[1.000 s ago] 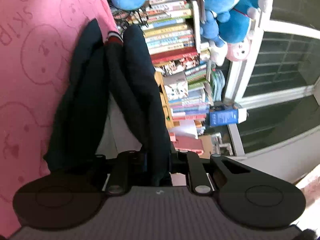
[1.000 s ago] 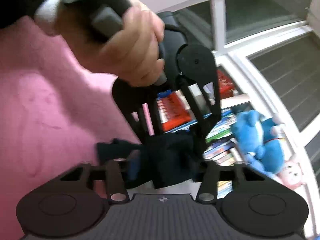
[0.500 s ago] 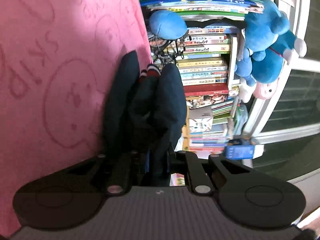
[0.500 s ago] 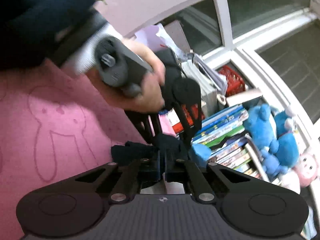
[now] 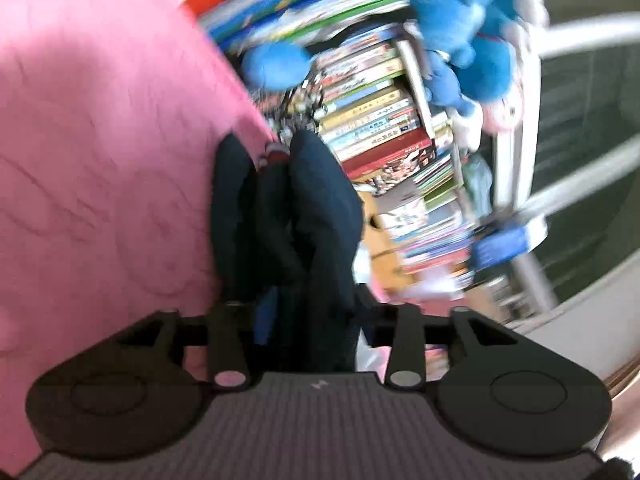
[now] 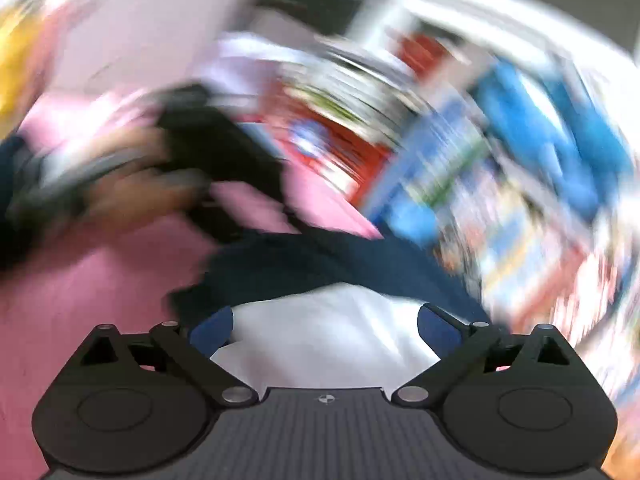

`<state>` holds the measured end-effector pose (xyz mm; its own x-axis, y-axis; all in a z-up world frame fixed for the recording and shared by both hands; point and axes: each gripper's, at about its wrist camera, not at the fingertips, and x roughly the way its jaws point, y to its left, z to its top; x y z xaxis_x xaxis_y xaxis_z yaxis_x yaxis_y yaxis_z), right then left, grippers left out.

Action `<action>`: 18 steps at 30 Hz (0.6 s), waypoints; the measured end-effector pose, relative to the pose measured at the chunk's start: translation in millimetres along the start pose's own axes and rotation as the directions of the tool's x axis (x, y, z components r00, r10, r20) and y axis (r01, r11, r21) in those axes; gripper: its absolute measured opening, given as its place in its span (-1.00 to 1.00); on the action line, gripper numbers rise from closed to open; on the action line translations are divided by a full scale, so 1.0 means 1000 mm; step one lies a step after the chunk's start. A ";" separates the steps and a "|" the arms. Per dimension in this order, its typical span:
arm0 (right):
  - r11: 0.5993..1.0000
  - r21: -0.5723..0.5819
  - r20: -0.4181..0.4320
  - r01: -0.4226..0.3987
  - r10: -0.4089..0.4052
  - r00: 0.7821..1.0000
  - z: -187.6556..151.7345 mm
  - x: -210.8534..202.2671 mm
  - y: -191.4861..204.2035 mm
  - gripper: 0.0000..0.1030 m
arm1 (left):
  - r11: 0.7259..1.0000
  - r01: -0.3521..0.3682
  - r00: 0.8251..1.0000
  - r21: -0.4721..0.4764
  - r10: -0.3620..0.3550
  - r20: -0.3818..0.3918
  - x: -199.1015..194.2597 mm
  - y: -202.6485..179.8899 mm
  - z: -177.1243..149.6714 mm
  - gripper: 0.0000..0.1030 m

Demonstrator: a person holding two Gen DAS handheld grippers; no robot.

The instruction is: Fold clothes

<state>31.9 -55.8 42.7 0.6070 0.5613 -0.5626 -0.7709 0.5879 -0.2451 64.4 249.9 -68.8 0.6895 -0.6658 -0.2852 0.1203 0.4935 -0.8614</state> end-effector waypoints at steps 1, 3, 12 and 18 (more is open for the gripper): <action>0.989 0.134 -0.053 -0.061 0.068 0.996 0.012 0.010 -0.022 0.93 | 0.999 -0.010 1.000 0.047 0.009 0.014 -0.011 -0.007 -0.007 -0.15; 0.948 0.299 -0.099 -0.112 0.148 0.984 0.029 0.030 -0.048 0.90 | 0.993 -0.007 0.999 0.120 0.004 0.032 -0.030 -0.018 -0.020 -0.14; 0.956 0.286 -0.287 -0.059 0.144 0.947 0.067 0.109 -0.036 0.84 | 0.924 0.129 0.991 0.359 -0.109 -0.077 -0.036 -0.044 -0.052 0.21; 0.961 0.273 -0.305 -0.053 0.139 0.942 0.057 0.124 -0.034 0.85 | 0.955 0.080 0.991 0.285 -0.046 -0.123 -0.014 -0.033 -0.046 0.42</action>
<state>144.9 26.8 25.9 0.4058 0.4327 -0.8051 -0.7199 0.6940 0.0100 18.1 216.9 -55.8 0.5904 -0.7514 -0.2946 0.3736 0.5780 -0.7255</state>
